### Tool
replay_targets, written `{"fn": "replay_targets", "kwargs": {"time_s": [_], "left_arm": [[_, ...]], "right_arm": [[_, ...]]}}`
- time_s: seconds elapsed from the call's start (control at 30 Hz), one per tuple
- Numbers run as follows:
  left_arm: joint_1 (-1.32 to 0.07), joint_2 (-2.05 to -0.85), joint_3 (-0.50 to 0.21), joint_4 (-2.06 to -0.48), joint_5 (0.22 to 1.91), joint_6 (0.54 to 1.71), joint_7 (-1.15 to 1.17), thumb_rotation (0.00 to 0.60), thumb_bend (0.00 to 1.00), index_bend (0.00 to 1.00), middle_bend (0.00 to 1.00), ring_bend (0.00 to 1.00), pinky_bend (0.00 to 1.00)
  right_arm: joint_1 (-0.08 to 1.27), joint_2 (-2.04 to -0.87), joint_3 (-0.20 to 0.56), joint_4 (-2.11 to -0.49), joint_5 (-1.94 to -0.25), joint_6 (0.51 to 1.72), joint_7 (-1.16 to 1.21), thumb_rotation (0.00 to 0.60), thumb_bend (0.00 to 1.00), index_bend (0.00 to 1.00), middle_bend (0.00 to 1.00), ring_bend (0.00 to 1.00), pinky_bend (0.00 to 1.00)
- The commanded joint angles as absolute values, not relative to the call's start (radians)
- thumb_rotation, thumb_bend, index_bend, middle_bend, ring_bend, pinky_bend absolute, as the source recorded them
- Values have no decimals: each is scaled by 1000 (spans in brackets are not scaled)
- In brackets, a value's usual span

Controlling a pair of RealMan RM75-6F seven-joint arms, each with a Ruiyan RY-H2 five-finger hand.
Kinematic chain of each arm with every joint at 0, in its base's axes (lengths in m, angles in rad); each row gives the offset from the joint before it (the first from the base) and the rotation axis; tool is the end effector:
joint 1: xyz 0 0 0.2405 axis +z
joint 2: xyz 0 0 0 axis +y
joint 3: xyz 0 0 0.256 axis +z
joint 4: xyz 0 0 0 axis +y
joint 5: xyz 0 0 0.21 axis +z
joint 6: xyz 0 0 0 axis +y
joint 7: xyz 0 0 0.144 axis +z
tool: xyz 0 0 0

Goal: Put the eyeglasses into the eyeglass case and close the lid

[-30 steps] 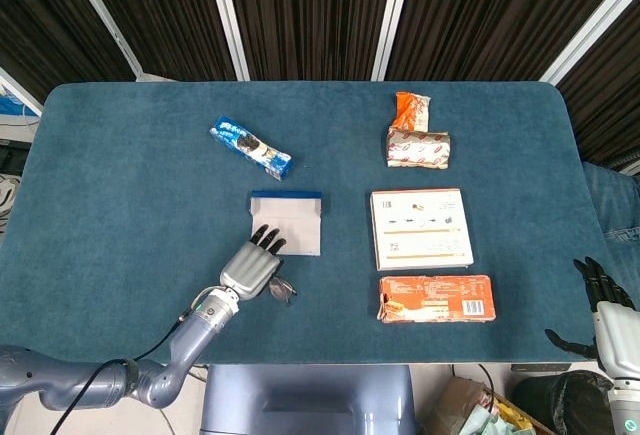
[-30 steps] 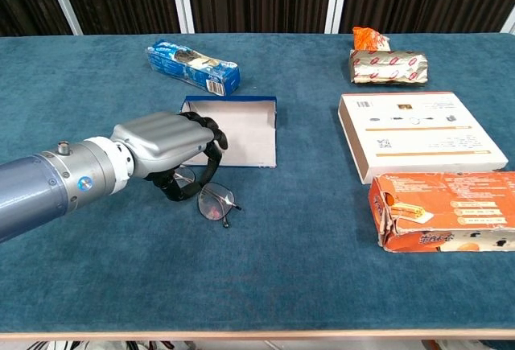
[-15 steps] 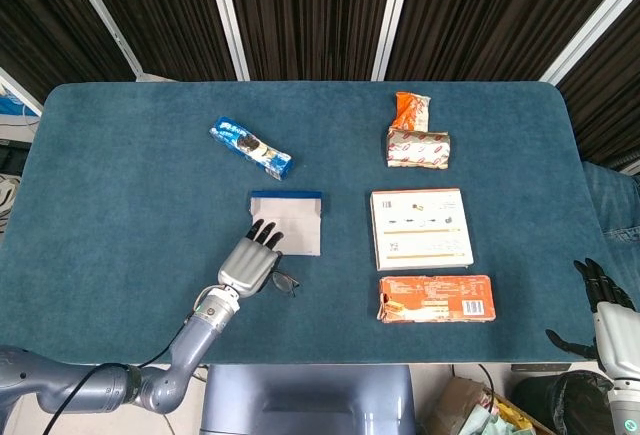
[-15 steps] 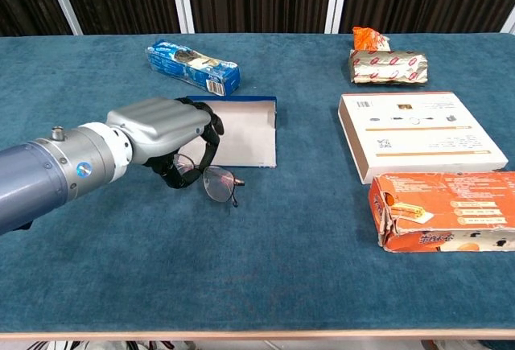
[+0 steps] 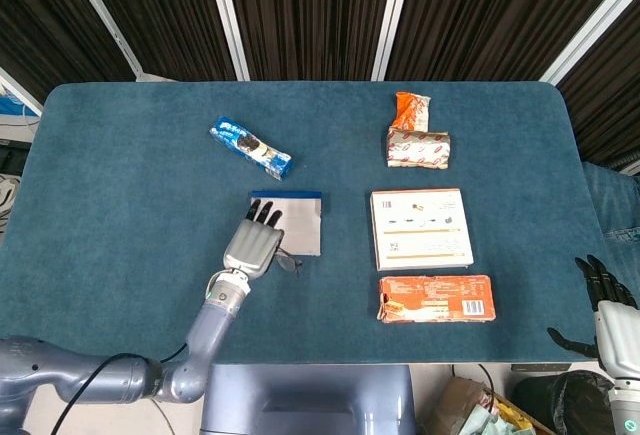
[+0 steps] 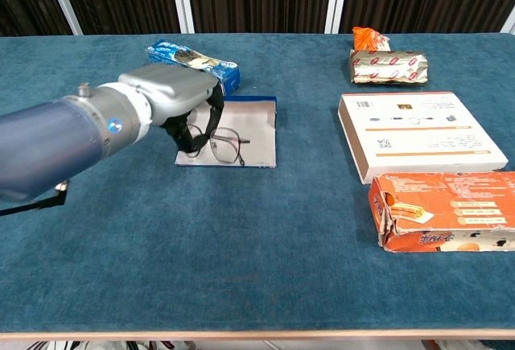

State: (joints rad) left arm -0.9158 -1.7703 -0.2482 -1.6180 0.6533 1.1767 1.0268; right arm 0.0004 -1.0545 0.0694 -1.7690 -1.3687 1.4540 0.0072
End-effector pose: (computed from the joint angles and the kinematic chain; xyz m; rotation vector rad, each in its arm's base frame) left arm -0.0644 0.3214 -0.0657 -1.8919 -0.7923 -0.6720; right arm -0.3157 -0.1557 0.1694 1.2042 -1.0907 0.8483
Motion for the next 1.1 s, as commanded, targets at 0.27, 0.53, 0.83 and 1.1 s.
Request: {"fn": "replay_targets", "kwargs": {"time_s": [0.27,0.53,0.83,1.1], "left_arm": [[-1035,-1883,-380,-1479,474,1259,1139,600,481,602,159,0,0],[-1085,-1951,-427,-1314,417,1274,1156,600,481,604,157,0,0],[-1114,-2006,-477,-1189,390,1238,1110,600,481,607,154,0,0],[-1145,-2061,-516,-1103,353,1212,1097,600,481,609,152,0,0]], "right_arm": [[0,-1051,69,-1776,-1364,1447,23,600,205,78,35,124,161],[-3,-1046,67,-1776,-1371,1450,34,600,204,78,35,124,161],[-2,-1045,67,-1780,-1366,1445,36,600,204,78,35,124,161],[-2,-1042,69,-1781,-1360,1441,41,600,205,78,35,124,161]]}}
